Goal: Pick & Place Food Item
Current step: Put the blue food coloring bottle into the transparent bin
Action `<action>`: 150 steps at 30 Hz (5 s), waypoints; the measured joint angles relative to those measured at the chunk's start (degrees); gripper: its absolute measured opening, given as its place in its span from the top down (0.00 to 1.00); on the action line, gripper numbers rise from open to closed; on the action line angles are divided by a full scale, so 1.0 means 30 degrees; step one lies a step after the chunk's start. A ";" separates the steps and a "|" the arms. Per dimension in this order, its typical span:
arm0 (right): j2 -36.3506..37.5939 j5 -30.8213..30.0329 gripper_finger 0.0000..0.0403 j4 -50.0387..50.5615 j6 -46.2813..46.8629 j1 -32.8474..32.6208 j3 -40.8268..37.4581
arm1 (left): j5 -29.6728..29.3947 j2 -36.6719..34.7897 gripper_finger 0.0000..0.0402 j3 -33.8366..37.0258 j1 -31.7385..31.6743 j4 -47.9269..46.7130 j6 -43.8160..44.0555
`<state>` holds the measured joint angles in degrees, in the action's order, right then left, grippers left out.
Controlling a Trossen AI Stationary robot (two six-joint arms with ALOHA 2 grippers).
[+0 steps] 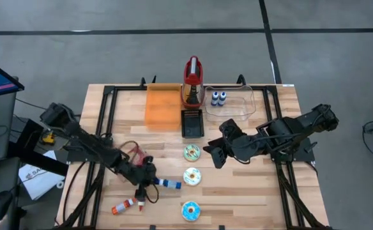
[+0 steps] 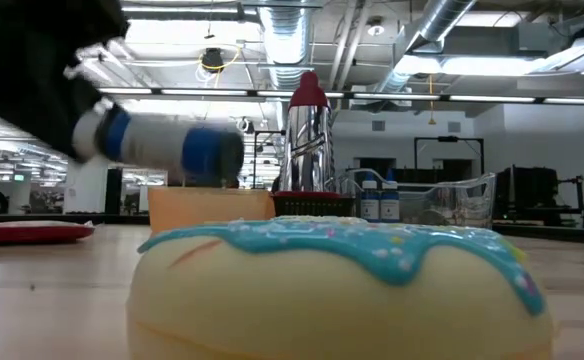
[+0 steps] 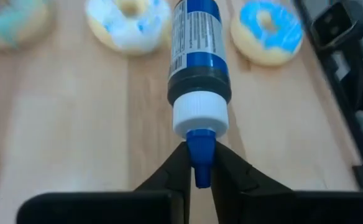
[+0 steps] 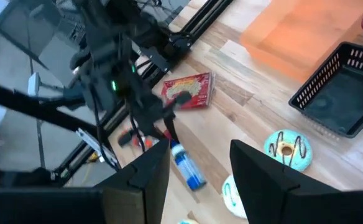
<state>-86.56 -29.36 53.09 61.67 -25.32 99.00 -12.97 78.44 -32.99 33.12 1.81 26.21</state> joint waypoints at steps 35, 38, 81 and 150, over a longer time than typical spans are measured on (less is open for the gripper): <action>-0.8538 1.3816 0.40 -0.1457 -1.4495 0.5551 0.3209 | 0.1756 -0.3617 1.00 -0.3905 -0.3580 -0.7416 -0.2310; -0.8648 1.3682 0.40 -0.0755 -1.4199 0.5530 0.3228 | 0.1748 -0.3617 1.00 -0.3898 -0.3554 -0.7557 -0.2002; -0.3895 -0.2199 0.45 -1.9459 -0.5422 -0.4967 -1.6240 | -0.2923 -0.7898 0.46 -0.3876 -0.0516 -0.7061 -0.2908; -0.9683 0.0962 0.76 -2.7318 -0.8757 -0.4365 -1.6218 | -0.3672 -0.8899 0.47 -0.3876 -0.0982 -0.7892 0.1449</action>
<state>-115.61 -26.48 -28.86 35.39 -38.42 50.35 -23.99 51.75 -44.62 30.17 -21.87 30.55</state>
